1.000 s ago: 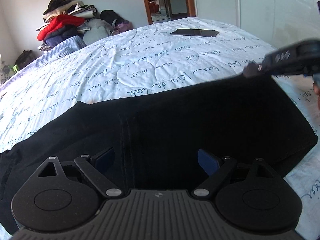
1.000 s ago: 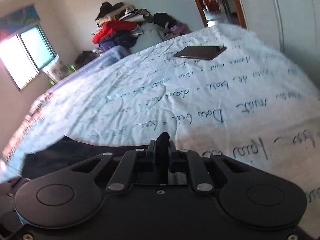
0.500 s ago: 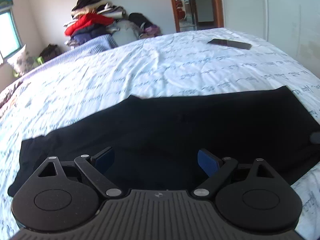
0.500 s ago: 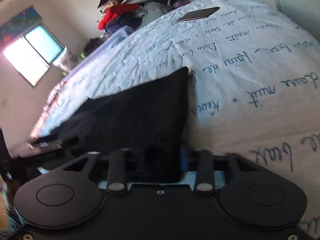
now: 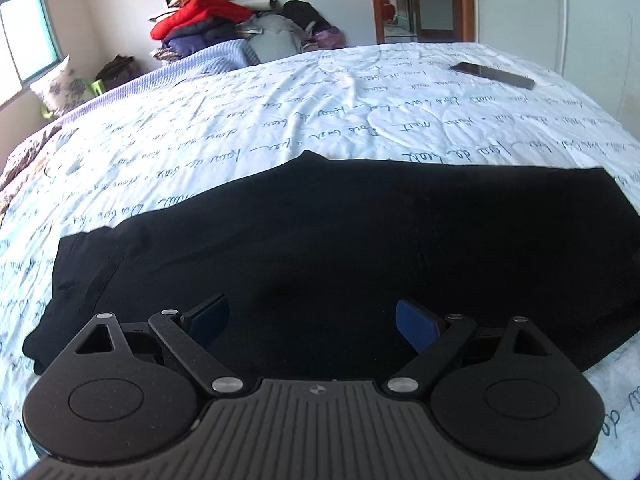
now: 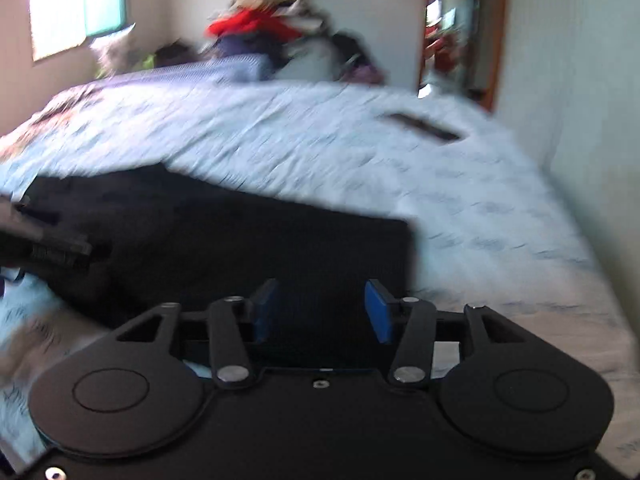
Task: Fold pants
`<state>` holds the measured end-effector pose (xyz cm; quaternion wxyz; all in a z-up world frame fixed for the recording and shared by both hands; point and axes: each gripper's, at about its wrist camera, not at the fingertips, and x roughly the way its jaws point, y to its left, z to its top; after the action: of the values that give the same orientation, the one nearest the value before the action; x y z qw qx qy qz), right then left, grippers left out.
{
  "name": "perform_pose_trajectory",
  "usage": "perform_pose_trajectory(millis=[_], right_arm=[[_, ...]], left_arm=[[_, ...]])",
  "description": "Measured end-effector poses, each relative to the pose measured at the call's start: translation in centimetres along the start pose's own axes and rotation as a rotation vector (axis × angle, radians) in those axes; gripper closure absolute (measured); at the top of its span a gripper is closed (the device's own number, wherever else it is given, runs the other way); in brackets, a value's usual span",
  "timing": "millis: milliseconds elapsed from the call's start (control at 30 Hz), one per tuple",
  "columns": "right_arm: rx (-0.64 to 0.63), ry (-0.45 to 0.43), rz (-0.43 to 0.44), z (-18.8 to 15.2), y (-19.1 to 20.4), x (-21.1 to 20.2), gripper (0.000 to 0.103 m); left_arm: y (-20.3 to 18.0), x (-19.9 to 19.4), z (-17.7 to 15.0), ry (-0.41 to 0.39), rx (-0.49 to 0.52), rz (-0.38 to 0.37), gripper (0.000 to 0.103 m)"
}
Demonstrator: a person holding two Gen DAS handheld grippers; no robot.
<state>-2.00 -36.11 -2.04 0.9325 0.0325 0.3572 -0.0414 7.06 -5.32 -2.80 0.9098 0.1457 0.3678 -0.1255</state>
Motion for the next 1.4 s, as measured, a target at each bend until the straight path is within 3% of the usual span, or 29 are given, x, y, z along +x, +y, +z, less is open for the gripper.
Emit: perform_pose_trajectory(millis=[33, 100, 167, 200, 300, 500, 600, 733, 1067, 1400], right_arm=[[0.007, 0.046, 0.014, -0.1, 0.0, 0.9, 0.052], [-0.016, 0.014, 0.027, -0.1, 0.9, 0.2, 0.051], [0.019, -0.027, 0.119, -0.2, 1.4, -0.9, 0.051], [0.037, -0.033, 0.138, -0.1, 1.7, -0.8, 0.045], [0.005, 0.016, 0.098, -0.6, 2.9, 0.7, 0.042], [0.018, -0.045, 0.114, -0.3, 4.5, -0.3, 0.042], [-0.038, 0.001, 0.085, -0.6, 5.7, 0.9, 0.042], [-0.074, -0.006, 0.046, -0.8, 7.1, -0.2, 0.041], [-0.170, -0.131, 0.091, 0.6, 12.5, -3.7, 0.039], [-0.110, -0.082, 0.189, 0.8, 14.9, -1.9, 0.039]], left_arm=[[0.2, -0.1, 0.0, 0.000, -0.006, 0.001, 0.011], [0.3, -0.2, -0.1, -0.006, 0.000, 0.018, 0.011], [0.5, -0.3, -0.2, -0.015, 0.009, 0.045, 0.010], [0.6, -0.2, -0.2, -0.013, 0.009, 0.054, 0.010], [1.3, -0.3, -0.1, -0.003, -0.020, 0.043, 0.010], [1.9, -0.9, -0.2, -0.014, -0.018, 0.060, 0.010], [2.0, -0.9, -0.2, -0.004, -0.030, 0.050, 0.010], [2.2, -1.3, -0.4, -0.012, -0.025, 0.054, 0.010], [3.9, -2.3, -0.8, -0.024, -0.047, 0.073, 0.010], [8.6, -4.3, -1.5, -0.039, -0.108, 0.130, 0.010]])
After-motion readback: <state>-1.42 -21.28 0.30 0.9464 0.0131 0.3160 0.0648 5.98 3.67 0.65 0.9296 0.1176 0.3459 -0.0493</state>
